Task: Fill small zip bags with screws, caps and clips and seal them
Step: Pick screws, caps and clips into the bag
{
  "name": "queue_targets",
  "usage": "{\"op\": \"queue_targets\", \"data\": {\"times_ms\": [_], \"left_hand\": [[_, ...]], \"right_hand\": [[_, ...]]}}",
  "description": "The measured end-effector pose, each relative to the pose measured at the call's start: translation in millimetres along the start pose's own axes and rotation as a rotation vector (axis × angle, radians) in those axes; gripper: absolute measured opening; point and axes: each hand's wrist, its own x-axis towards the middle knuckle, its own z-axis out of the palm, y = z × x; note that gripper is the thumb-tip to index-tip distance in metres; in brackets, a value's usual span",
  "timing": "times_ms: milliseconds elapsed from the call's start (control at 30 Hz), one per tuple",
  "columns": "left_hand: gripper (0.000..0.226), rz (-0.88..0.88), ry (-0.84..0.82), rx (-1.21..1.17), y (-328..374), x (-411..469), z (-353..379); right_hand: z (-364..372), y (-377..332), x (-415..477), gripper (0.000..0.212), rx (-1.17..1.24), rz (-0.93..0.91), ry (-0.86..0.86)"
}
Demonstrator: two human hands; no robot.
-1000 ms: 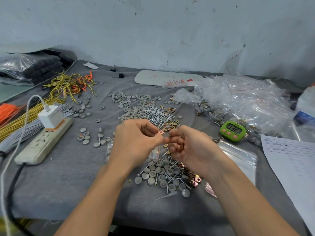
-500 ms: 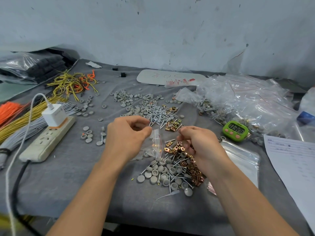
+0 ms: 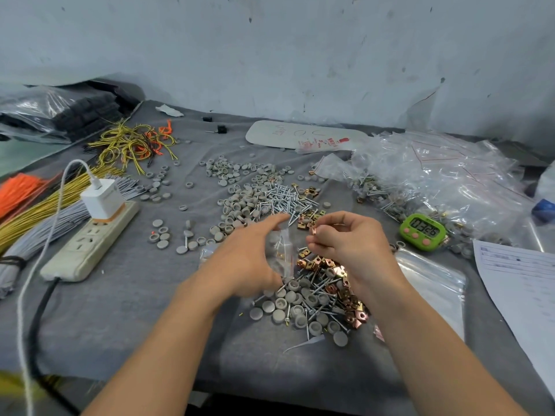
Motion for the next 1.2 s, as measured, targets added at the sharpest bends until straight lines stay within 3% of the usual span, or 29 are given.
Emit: {"op": "queue_targets", "data": {"times_ms": [167, 400, 500, 600, 667, 767, 900, 1067, 1200], "left_hand": [[0.082, 0.014, 0.205, -0.129, -1.0, 1.0, 0.4], [0.056, 0.054, 0.222, -0.262, -2.3, -4.6, -2.8], [0.052, 0.043, 0.317, -0.347, -5.3, -4.8, -5.1], [0.047, 0.047, 0.402, -0.464, -11.0, -5.4, -8.8], [0.045, 0.053, 0.436, -0.595, -12.5, -6.3, -12.1], [0.041, 0.058, 0.529, -0.827, -12.9, -5.9, -17.5], [0.036, 0.06, 0.605, -1.038, -14.1, -5.0, -23.9], [0.036, 0.114, 0.646, -1.138, -13.0, -7.1, -26.5], [0.039, 0.074, 0.628, -1.066, -13.4, -6.0, -25.8]], "right_hand": [[9.4, 2.0, -0.2, 0.018, -0.306, -0.079, 0.004], [36.6, -5.6, -4.1, 0.014, -0.426, -0.221, -0.153], [40.6, -10.9, -2.9, 0.021, -0.337, -0.239, -0.145], [26.4, -14.6, 4.7, 0.024, -0.298, -0.201, 0.009], [16.8, -10.7, 8.8, 0.022, -0.508, -0.2, 0.028], [17.6, 0.6, 8.2, 0.011, -1.009, -0.184, -0.129], [27.8, 3.3, 3.9, 0.014, -1.259, -0.184, -0.212], [24.2, 2.2, 1.6, 0.012, -1.302, -0.202, -0.234], [22.0, 1.7, 0.7, 0.018, -1.22, -0.212, -0.178]]}}
